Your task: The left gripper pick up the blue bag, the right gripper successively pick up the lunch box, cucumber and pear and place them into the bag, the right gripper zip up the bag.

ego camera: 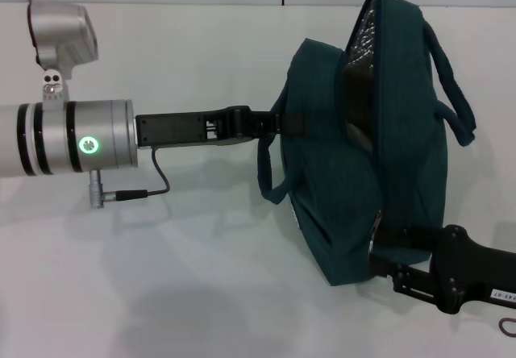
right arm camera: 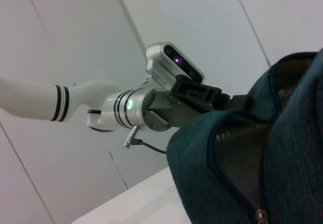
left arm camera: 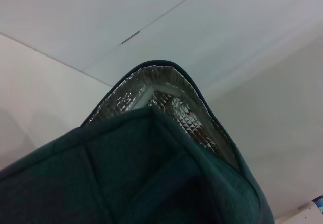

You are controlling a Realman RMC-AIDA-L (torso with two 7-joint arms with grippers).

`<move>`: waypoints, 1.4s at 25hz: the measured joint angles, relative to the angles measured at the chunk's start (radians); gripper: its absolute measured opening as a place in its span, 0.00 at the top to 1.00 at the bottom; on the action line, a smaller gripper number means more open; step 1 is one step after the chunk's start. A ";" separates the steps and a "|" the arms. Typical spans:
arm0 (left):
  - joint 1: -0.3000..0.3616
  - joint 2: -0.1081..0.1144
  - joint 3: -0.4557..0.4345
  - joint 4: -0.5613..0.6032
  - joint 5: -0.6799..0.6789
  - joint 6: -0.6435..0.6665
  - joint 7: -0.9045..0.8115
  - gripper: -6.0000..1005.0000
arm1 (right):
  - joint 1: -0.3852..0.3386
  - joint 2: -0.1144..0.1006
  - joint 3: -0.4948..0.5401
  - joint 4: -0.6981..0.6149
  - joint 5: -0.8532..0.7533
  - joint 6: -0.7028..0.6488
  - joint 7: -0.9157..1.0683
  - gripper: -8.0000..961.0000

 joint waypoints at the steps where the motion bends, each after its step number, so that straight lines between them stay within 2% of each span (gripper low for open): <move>1: 0.000 0.000 0.000 0.000 0.000 0.000 0.000 0.93 | 0.000 0.000 -0.004 0.004 0.010 0.004 -0.005 0.52; 9: 0.003 0.000 -0.002 -0.003 0.001 0.000 0.000 0.93 | -0.003 0.000 -0.015 0.024 0.046 0.026 -0.006 0.53; 14: 0.003 0.000 -0.003 -0.002 0.001 0.000 0.000 0.93 | 0.002 -0.005 -0.035 0.023 0.036 -0.009 -0.008 0.53; 31: 0.003 -0.001 -0.001 -0.001 0.001 -0.001 0.000 0.93 | 0.016 0.000 -0.032 0.029 0.046 0.048 -0.010 0.66; 35: 0.003 0.000 -0.001 0.001 0.001 0.000 0.000 0.93 | 0.016 0.000 -0.031 0.029 0.047 0.042 -0.007 0.73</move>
